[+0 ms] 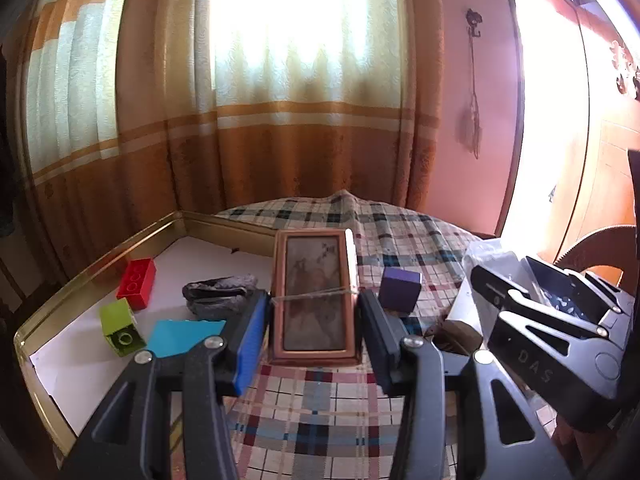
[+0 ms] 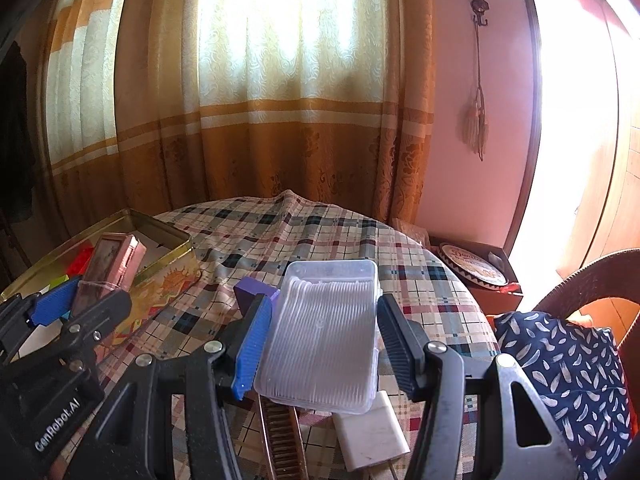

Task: Organize rigid objects
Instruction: 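Carry the picture frame and plastic box with both grippers over the gold tray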

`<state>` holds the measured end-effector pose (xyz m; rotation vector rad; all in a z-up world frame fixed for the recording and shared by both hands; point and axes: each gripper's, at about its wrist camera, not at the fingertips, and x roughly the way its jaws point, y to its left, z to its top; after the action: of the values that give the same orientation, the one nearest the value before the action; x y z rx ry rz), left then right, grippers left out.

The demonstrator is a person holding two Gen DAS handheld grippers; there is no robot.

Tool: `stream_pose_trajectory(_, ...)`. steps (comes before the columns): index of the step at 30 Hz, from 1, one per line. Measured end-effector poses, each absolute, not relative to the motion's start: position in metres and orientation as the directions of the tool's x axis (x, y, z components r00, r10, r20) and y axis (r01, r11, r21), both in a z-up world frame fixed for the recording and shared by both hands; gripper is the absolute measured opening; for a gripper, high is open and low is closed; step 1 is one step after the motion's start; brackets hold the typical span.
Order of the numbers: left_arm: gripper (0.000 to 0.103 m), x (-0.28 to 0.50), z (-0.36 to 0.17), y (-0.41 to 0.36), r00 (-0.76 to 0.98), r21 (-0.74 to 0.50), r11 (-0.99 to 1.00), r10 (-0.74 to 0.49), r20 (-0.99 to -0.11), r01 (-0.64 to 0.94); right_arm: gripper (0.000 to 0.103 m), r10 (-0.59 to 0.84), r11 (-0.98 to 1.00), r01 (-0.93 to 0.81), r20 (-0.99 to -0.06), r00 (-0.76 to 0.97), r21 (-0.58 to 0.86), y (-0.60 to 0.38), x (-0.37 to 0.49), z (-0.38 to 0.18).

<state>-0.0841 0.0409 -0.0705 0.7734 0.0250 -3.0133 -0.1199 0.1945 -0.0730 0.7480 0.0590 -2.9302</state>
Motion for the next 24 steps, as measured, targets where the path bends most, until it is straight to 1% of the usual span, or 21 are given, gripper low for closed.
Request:
stream_pose_trajectory(6,0.046,-0.079,-0.07,0.032,-0.882,-0.023,-0.998,-0.038,-0.47,0.055,0.057,-0.109,-0.993,0.12,-0.475,-0.873,0.007,0.197,-0.12,-0.071)
stream_pose_trajectory(12,0.046,-0.075,-0.071,0.027,-0.883,-0.02,-0.997,-0.053,-0.466,0.071,0.057,-0.111,-0.991,0.133,-0.46,-0.881,-0.014,0.188,-0.114,-0.07)
stream_pose_trajectory(24,0.046,-0.066,-0.067,0.022,-0.902,-0.013,-0.997,-0.065,-0.426,0.077,0.057,-0.165,-0.983,0.182,-0.444,-0.881,0.004,0.176,-0.104,-0.069)
